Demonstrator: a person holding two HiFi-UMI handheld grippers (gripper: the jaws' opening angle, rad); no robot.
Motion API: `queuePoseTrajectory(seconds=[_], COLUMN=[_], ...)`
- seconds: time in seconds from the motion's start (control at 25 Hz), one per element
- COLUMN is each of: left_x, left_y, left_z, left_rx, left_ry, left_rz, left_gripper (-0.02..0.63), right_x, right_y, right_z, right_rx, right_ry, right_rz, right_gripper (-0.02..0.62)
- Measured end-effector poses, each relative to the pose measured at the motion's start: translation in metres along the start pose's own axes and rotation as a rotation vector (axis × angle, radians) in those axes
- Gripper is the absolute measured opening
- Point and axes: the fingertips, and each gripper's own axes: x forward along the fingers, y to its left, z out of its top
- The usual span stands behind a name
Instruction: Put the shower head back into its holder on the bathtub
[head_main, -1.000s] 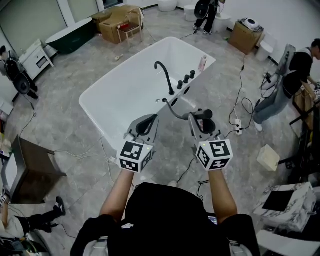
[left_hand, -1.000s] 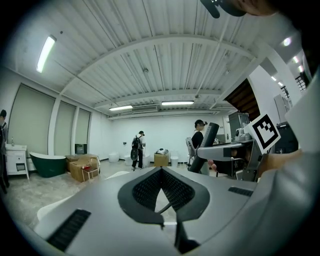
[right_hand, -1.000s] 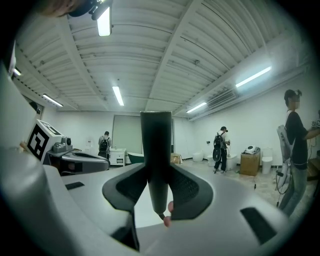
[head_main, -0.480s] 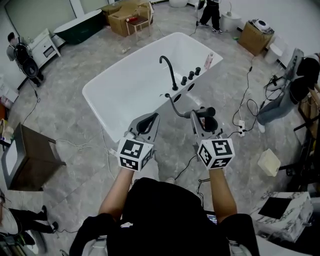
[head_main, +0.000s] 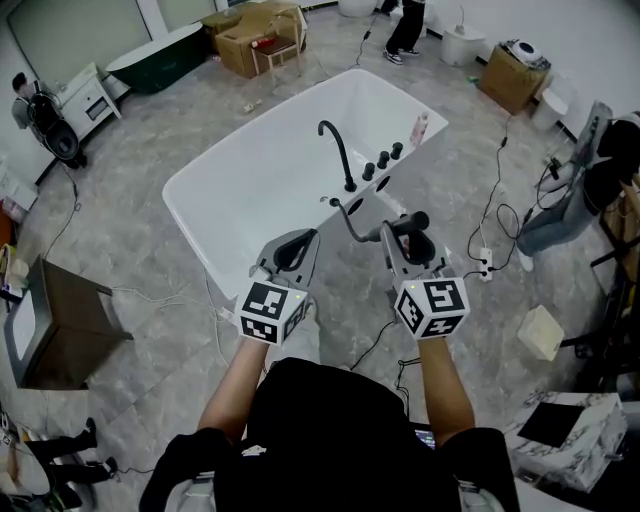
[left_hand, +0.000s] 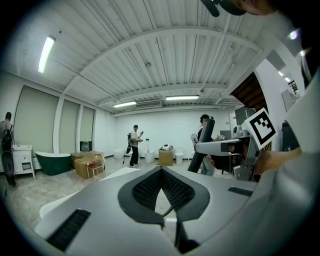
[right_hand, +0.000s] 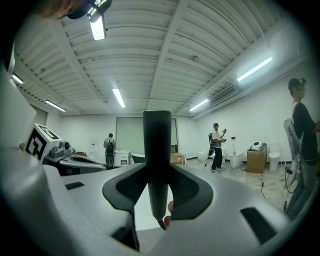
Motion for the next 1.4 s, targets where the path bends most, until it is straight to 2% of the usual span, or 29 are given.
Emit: queuePoseTrajectory(seconds=[0.44,0.84,1.12,1.4], left_x=[0.087,0.157,0.204,0.239], left_y=[0.063,0.155,0.219,0.259], left_z=[0.013,0.026,0.016,-0.002], left_rx=[0.023,-0.019,-0.041,-0.064], left_ry=[0.003,0.008,0.030,0.055], left_rz=[-0.010,-0.050,-0.080,-0.111], left_gripper=[0.012,0.012,0.012,0.012], right_x=[0.099,0.211,0.287,0.338], right_y=[-0.040,-0.059,-0.063,-0.071], right_z=[0.011,0.019,0.010,-0.007], right_rx=[-0.003,0.003,0.009,0.011], right_ry=[0.015,0.053,0.081,0.116], right_rz=[-0.008,-0.042,-0.065,-0.088], right_gripper=[0.146,0.146,0.146,0.146])
